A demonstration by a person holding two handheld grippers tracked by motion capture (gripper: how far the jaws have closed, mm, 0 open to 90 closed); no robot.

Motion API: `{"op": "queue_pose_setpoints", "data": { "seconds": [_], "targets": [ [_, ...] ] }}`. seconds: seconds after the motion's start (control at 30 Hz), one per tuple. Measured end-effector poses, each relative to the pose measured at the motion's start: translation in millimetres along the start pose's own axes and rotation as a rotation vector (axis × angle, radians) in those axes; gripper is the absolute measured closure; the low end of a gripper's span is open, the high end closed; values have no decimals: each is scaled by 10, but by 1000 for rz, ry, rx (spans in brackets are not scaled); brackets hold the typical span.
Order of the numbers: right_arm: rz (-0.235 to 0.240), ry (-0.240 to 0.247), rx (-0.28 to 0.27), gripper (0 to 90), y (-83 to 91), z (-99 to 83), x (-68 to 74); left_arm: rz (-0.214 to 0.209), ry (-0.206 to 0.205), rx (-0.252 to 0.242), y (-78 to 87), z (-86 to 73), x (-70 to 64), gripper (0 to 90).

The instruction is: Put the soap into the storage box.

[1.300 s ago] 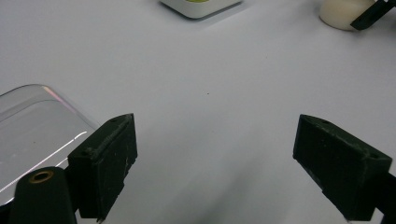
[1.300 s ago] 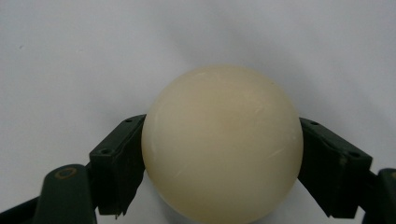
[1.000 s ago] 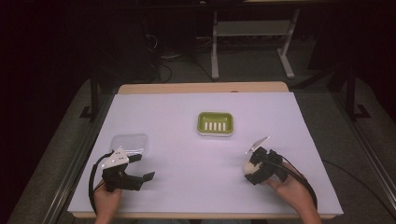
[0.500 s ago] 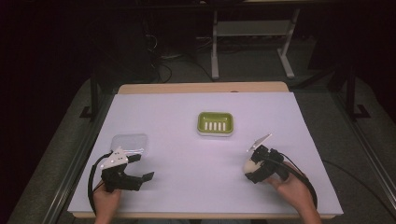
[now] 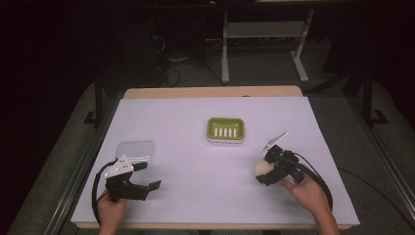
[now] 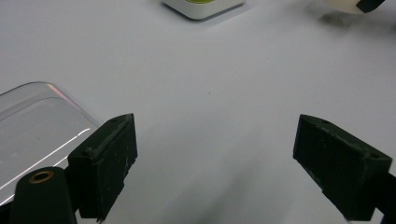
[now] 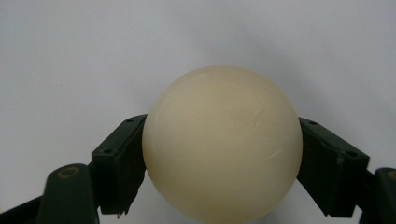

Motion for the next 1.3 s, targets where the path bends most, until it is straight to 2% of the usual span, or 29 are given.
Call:
{"op": "queue_pose_setpoints", "data": {
  "seconds": [0.2, 0.33, 0.7, 1.2, 1.3],
  "targets": [
    [5, 1, -3, 221, 56, 97, -48, -1, 2, -1, 5, -1, 3, 129],
    [25, 7, -23, 221, 86, 192, -73, -1, 4, -2, 6, -2, 4, 128],
    [24, 20, -19, 221, 141, 344, -134, -2, -2, -1, 12, 0, 8, 129],
    [40, 19, -32, 222, 196, 502, -187, -1, -2, -7, 20, 4, 10, 129],
    [40, 22, -29, 222, 201, 531, -196, -2, 8, -13, 22, 9, 1, 128]
  ]
}}
Point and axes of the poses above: each handheld gripper's, and its own axes: y roughly backward along the jaws, z roughly out of its top, x roughly to its left, the point moved 10 cm from there along -y, roughly forward along the jaws, and after that the axes turned 9 degrees about y, right-handed, at the moved point
